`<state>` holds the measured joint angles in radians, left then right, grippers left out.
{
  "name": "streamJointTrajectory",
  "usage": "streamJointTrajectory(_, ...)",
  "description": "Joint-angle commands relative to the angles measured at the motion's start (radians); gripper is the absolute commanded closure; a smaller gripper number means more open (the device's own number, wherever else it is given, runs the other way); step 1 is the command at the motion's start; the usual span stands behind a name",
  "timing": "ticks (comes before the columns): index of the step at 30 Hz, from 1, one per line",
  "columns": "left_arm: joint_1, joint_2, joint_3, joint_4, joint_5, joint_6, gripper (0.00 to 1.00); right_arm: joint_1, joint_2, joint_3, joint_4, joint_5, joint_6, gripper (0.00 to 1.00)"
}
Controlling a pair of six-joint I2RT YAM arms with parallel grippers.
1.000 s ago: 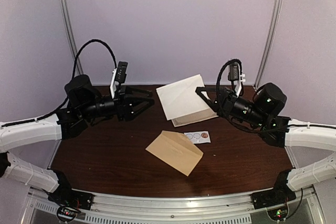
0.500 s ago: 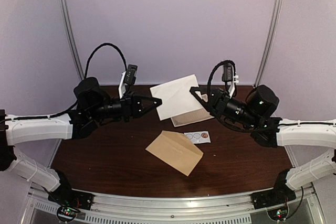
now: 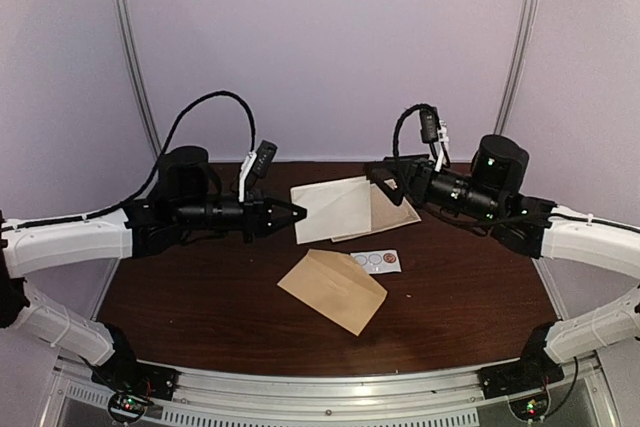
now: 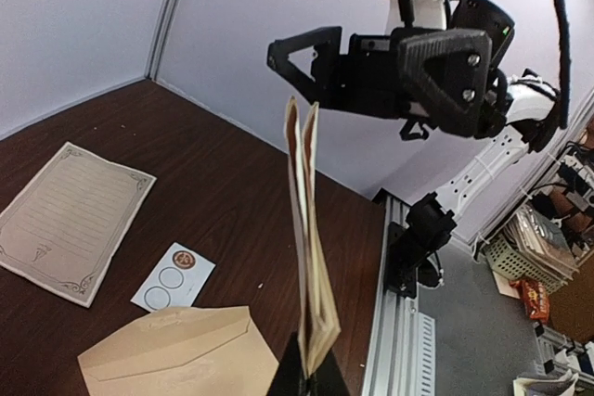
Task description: Place the letter into the envelope and seal it
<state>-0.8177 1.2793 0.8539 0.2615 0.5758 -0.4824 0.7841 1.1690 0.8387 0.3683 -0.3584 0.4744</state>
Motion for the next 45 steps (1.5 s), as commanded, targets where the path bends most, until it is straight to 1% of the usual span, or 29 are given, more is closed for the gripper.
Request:
streamJointTrajectory(1,-0.005,0.020,0.083,-0.281,-0.052,0.197,1.00,-0.016,0.006,0.147,-0.360,-0.033,-0.201,0.06)
streamJointTrajectory(4,-0.004,0.032,0.093,-0.314,0.023,0.234,1.00,-0.017,0.080,0.260,-0.539,-0.155,-0.293,0.06)
streamJointTrajectory(6,-0.004,0.049,0.105,-0.333,0.081,0.250,1.00,-0.015,0.128,0.310,-0.624,-0.196,-0.326,0.07)
streamJointTrajectory(9,-0.008,0.082,0.133,-0.375,0.127,0.272,1.00,-0.005,0.167,0.324,-0.656,-0.269,-0.350,0.08)
streamJointTrajectory(12,-0.015,0.098,0.141,-0.380,0.148,0.278,1.00,0.021,0.204,0.340,-0.673,-0.348,-0.360,0.12)
streamJointTrajectory(16,-0.017,0.117,0.155,-0.380,0.179,0.280,1.00,0.051,0.250,0.367,-0.725,-0.361,-0.390,0.19)
streamJointTrajectory(19,-0.017,0.130,0.163,-0.381,0.199,0.279,1.00,0.052,0.266,0.374,-0.742,-0.370,-0.403,0.27)
streamJointTrajectory(22,-0.018,0.136,0.166,-0.381,0.199,0.279,1.00,0.052,0.272,0.378,-0.740,-0.403,-0.405,0.37)
streamJointTrajectory(25,-0.020,0.141,0.173,-0.380,0.198,0.279,1.00,0.052,0.274,0.379,-0.737,-0.409,-0.407,0.50)
streamJointTrajectory(28,-0.026,0.148,0.179,-0.381,0.198,0.278,1.00,0.052,0.271,0.380,-0.734,-0.419,-0.409,0.60)
streamJointTrajectory(34,-0.028,0.153,0.185,-0.380,0.195,0.280,1.00,0.053,0.279,0.381,-0.739,-0.456,-0.413,0.78)
streamJointTrajectory(36,-0.028,0.155,0.185,-0.380,0.189,0.280,1.00,0.052,0.278,0.378,-0.737,-0.457,-0.414,0.87)
streamJointTrajectory(38,-0.027,0.155,0.184,-0.380,0.175,0.279,1.00,0.053,0.273,0.374,-0.729,-0.459,-0.413,0.99)
streamJointTrajectory(39,-0.028,0.154,0.182,-0.379,0.158,0.276,1.00,0.053,0.268,0.370,-0.720,-0.456,-0.410,1.00)
streamJointTrajectory(40,-0.028,0.150,0.178,-0.375,0.132,0.271,0.90,0.052,0.261,0.362,-0.705,-0.446,-0.399,1.00)
streamJointTrajectory(41,-0.028,0.142,0.166,-0.356,0.095,0.259,0.76,0.052,0.251,0.351,-0.681,-0.422,-0.383,1.00)
streamJointTrajectory(43,-0.027,0.120,0.133,-0.310,-0.005,0.222,0.62,0.045,0.235,0.323,-0.632,-0.352,-0.340,1.00)
streamJointTrajectory(45,-0.027,0.100,0.093,-0.270,-0.083,0.171,0.54,0.027,0.224,0.285,-0.582,-0.306,-0.291,1.00)
